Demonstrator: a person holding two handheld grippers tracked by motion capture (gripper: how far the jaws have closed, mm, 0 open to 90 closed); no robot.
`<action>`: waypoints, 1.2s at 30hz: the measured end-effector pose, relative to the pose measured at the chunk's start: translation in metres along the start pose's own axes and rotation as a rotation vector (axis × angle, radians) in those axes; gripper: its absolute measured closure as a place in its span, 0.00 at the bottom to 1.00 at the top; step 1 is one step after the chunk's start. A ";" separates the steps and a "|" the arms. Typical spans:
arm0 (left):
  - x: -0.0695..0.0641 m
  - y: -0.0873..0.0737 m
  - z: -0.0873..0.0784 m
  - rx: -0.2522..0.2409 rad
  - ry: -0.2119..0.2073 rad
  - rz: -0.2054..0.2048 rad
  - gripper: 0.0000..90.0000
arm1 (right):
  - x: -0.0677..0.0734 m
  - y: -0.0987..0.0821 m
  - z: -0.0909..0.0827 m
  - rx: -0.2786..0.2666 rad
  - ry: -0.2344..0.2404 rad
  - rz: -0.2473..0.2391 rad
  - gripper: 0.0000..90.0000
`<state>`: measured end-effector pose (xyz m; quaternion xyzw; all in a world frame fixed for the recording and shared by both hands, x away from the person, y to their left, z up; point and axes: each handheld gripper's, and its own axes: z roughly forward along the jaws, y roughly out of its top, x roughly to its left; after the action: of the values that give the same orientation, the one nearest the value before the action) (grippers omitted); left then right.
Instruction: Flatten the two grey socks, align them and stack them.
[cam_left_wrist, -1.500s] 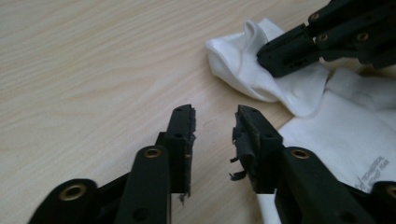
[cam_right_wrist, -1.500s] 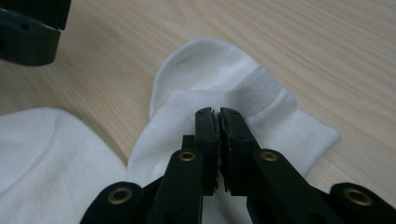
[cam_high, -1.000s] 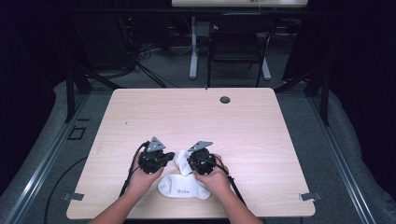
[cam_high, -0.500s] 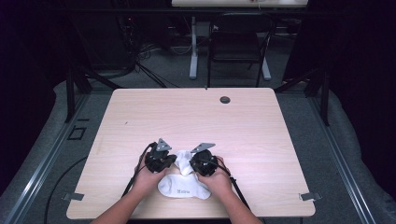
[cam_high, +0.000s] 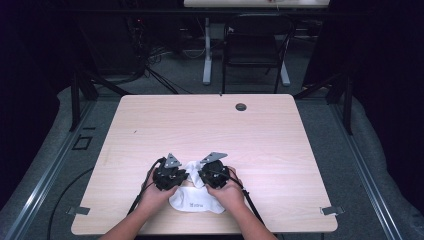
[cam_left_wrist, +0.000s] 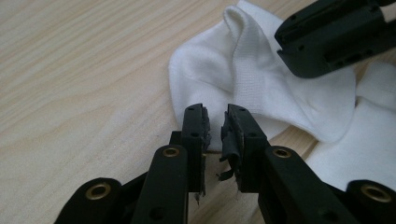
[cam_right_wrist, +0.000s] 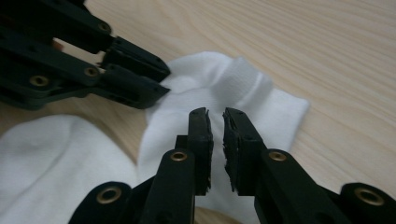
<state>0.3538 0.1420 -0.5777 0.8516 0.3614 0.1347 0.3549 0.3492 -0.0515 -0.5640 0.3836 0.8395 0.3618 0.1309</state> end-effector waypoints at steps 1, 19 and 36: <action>0.000 0.000 0.000 -0.001 0.001 -0.005 0.89 | 0.003 0.000 0.000 -0.009 0.005 -0.007 0.89; 0.004 -0.003 0.000 -0.020 0.001 -0.023 0.98 | 0.030 0.002 0.012 0.004 0.002 -0.064 0.72; 0.006 -0.005 -0.001 -0.029 -0.020 -0.040 0.98 | 0.020 0.007 -0.009 -0.049 -0.022 -0.025 1.00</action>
<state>0.3552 0.1493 -0.5810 0.8404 0.3726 0.1242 0.3735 0.3351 -0.0385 -0.5515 0.3736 0.8336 0.3767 0.1540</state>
